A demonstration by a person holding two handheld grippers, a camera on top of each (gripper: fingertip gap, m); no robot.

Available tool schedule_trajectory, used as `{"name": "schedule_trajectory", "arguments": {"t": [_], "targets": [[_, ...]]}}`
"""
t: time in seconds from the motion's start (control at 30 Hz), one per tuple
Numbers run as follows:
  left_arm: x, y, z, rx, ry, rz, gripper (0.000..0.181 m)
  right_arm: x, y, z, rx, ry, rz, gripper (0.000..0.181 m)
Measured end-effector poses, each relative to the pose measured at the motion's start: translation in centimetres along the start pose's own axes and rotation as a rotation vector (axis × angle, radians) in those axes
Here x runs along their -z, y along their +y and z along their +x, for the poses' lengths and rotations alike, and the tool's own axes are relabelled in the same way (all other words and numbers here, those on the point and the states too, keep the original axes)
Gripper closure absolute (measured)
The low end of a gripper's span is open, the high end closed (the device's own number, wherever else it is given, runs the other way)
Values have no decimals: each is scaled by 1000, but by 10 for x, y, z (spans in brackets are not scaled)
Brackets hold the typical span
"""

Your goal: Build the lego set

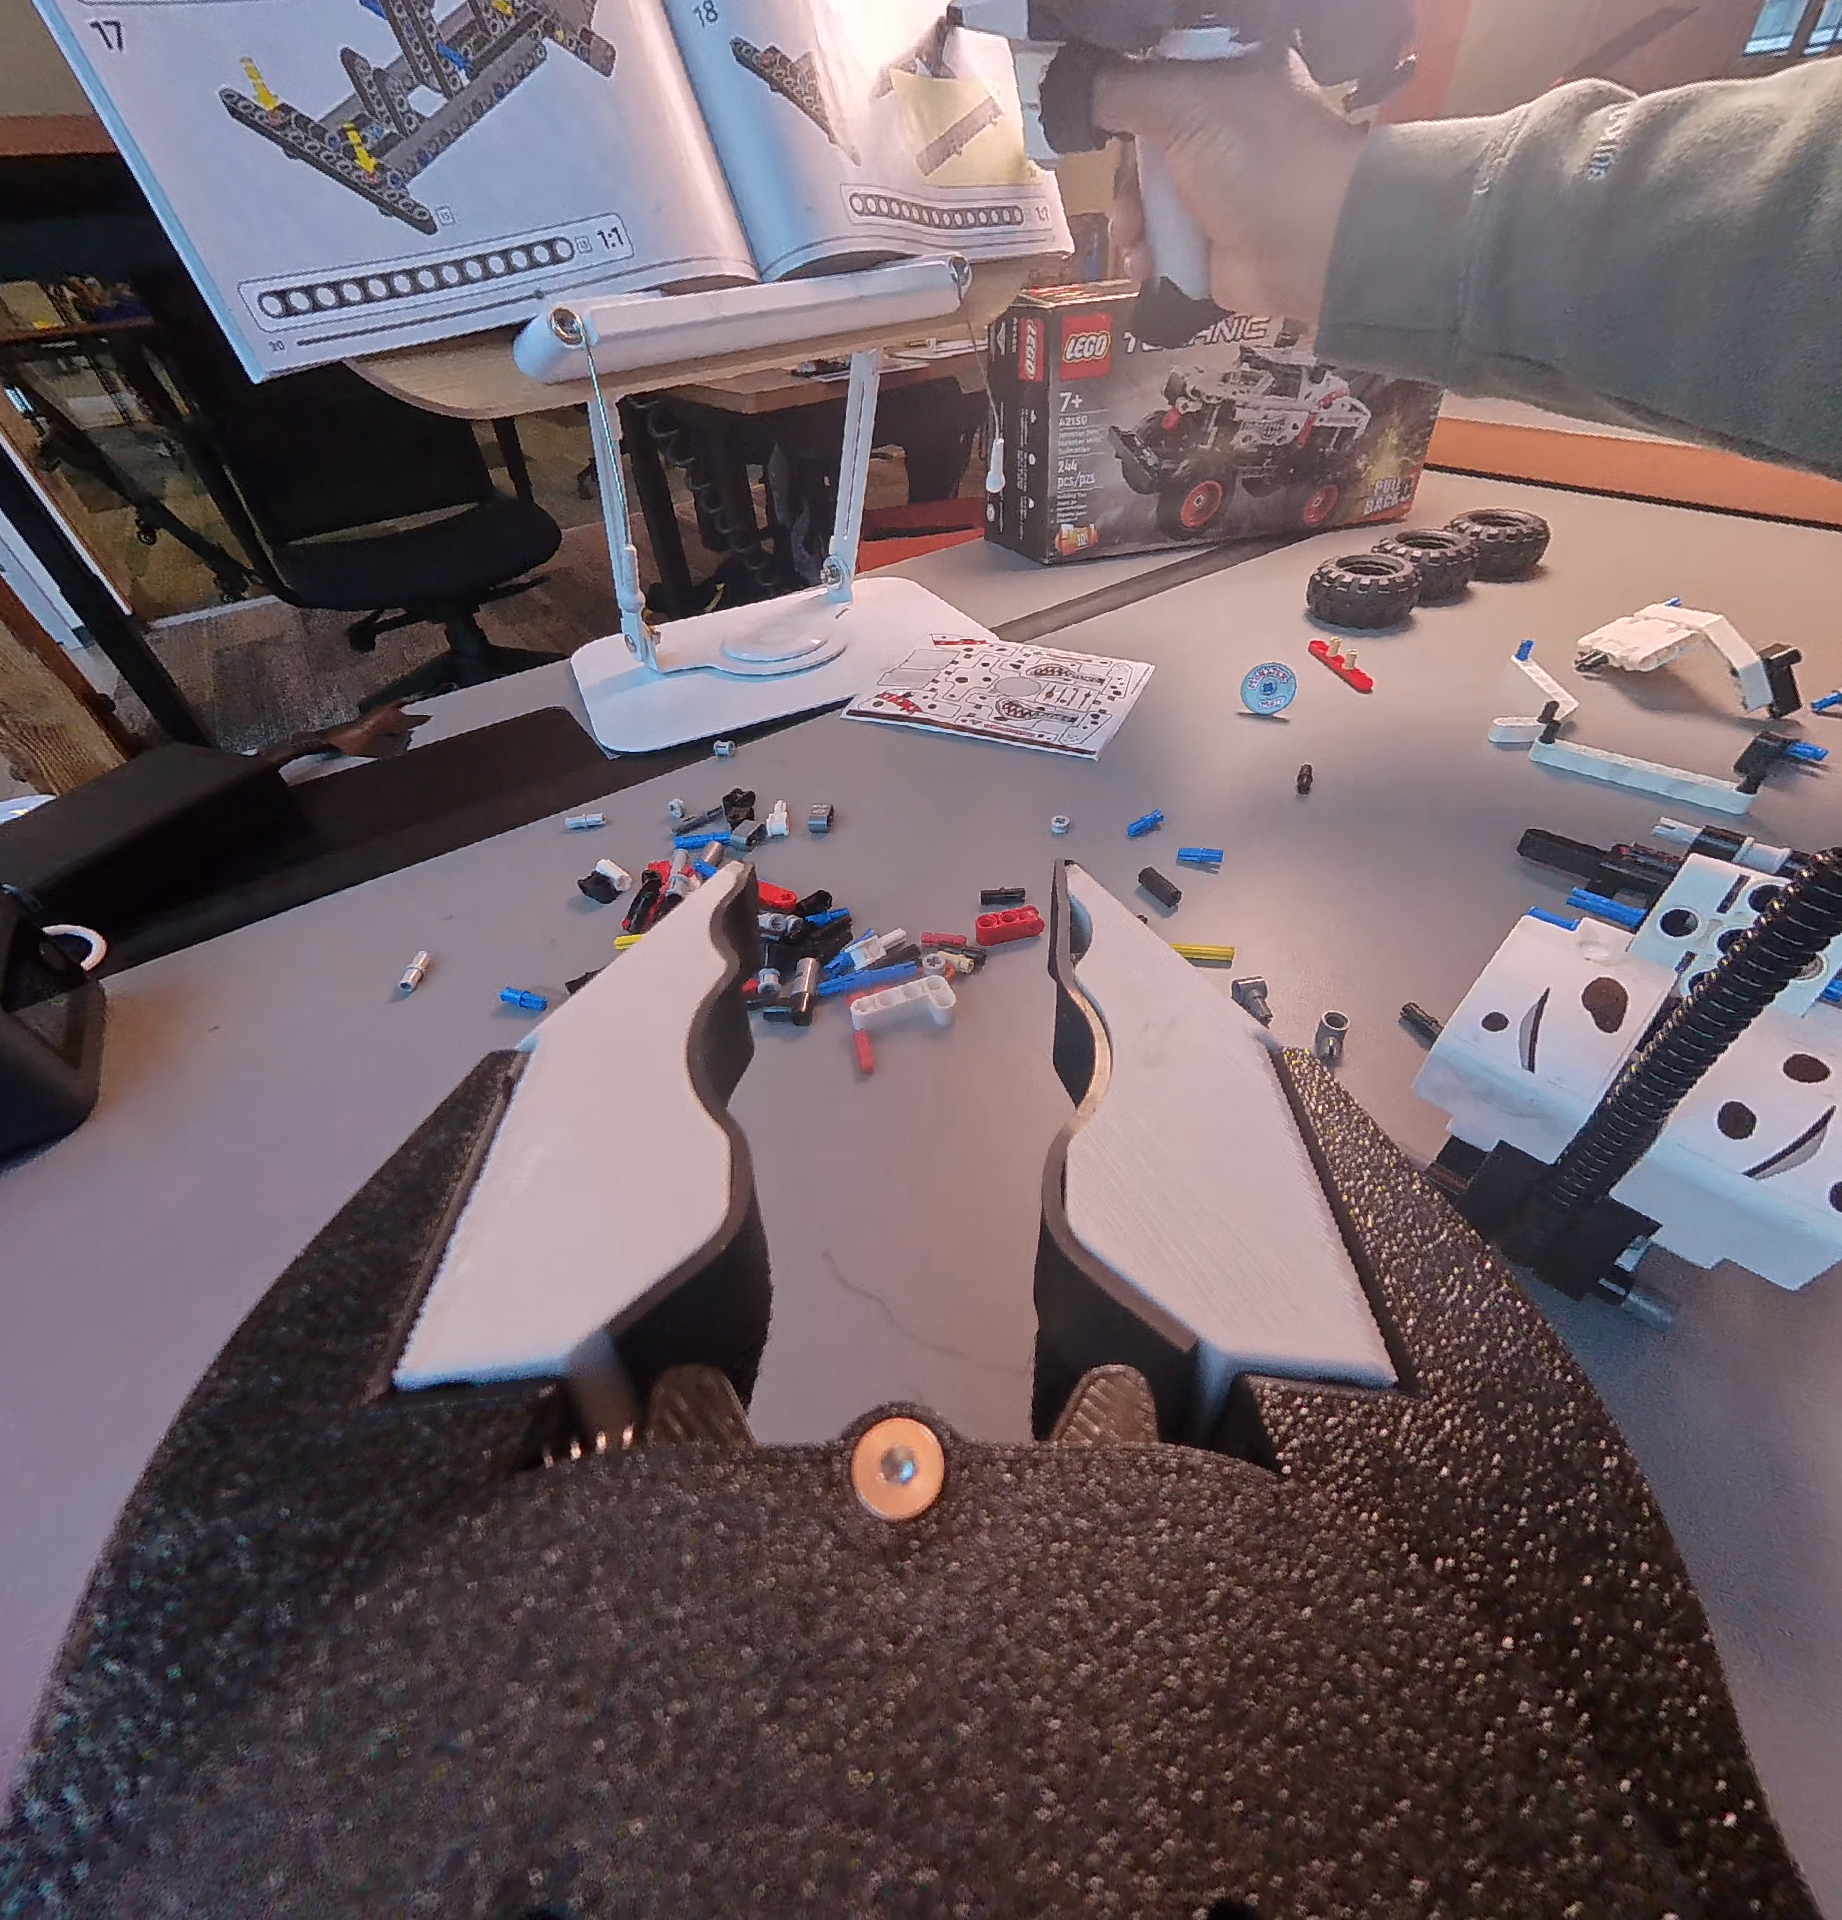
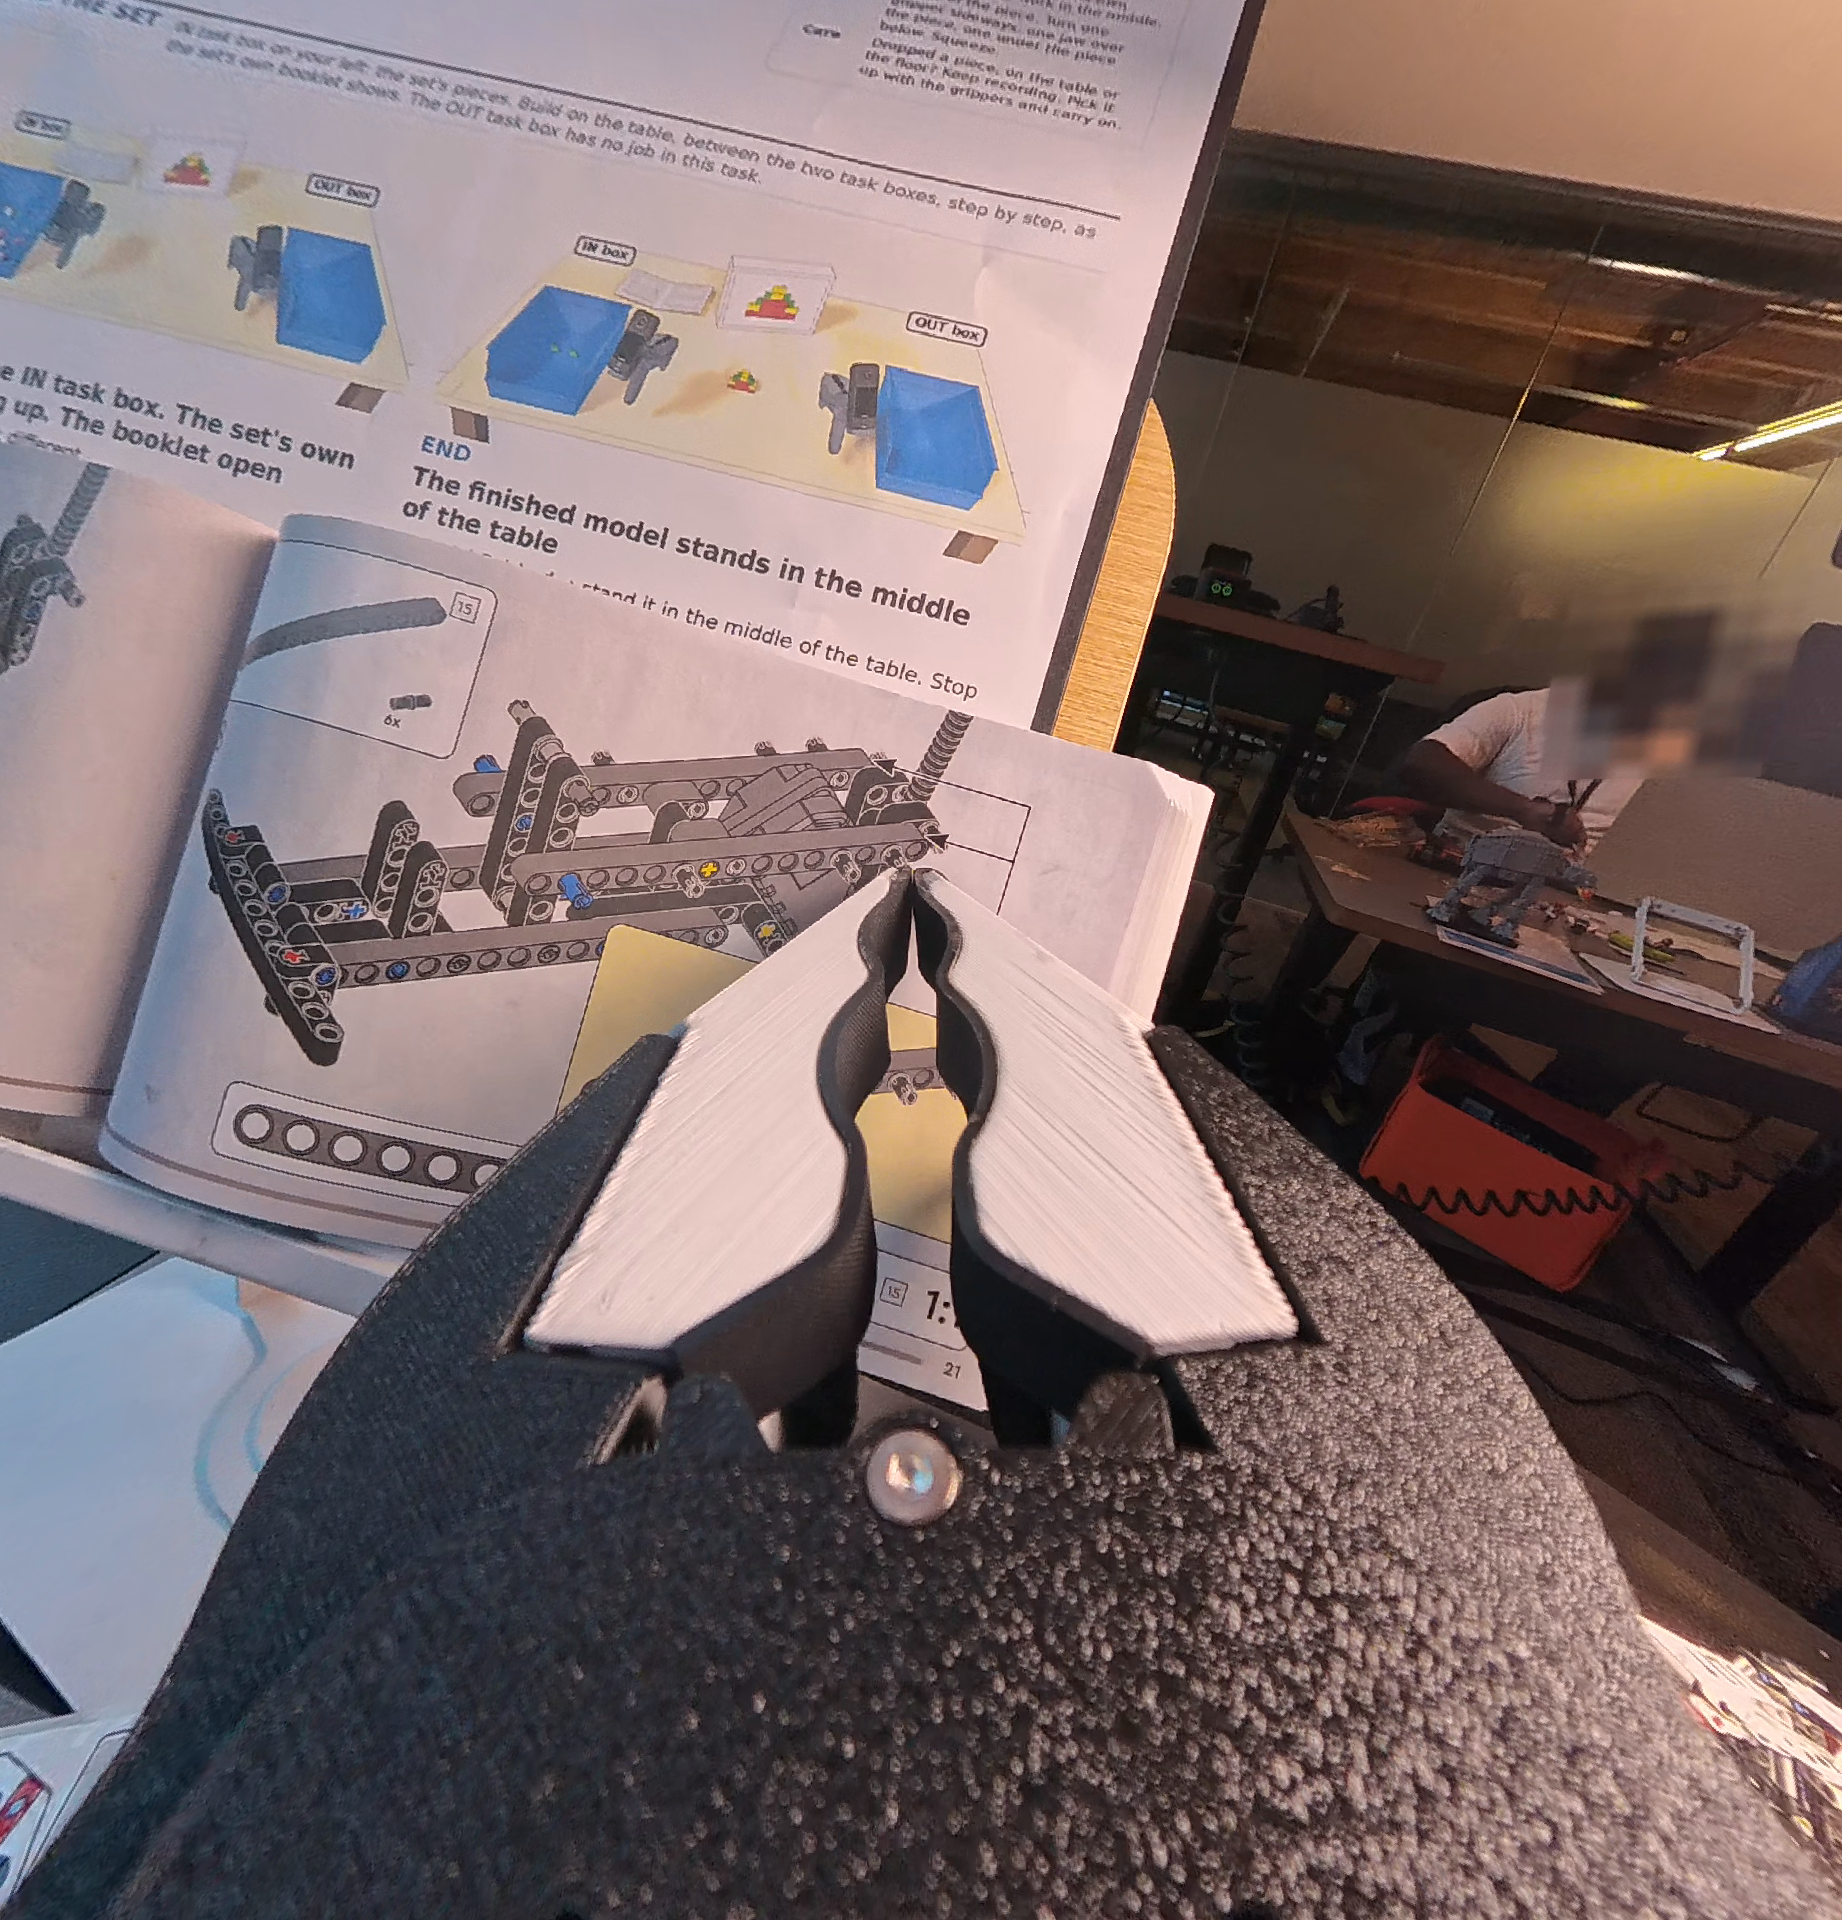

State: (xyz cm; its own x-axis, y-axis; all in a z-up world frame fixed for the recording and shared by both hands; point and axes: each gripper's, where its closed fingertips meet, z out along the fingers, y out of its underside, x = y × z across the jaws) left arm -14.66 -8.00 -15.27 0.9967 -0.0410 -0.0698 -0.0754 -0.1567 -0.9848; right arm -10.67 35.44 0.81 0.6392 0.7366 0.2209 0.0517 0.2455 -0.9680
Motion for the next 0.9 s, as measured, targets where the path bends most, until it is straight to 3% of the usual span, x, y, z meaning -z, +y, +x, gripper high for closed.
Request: {"name": "schedule_trajectory", "arguments": {"t": [0.37,0.9], "targets": [[0,1,0,0,1,-3,125,0,0,4,7,1,0,181],[0,1,0,-1,0,-3,125,6,5,-28,41,-84,1,181]]}}
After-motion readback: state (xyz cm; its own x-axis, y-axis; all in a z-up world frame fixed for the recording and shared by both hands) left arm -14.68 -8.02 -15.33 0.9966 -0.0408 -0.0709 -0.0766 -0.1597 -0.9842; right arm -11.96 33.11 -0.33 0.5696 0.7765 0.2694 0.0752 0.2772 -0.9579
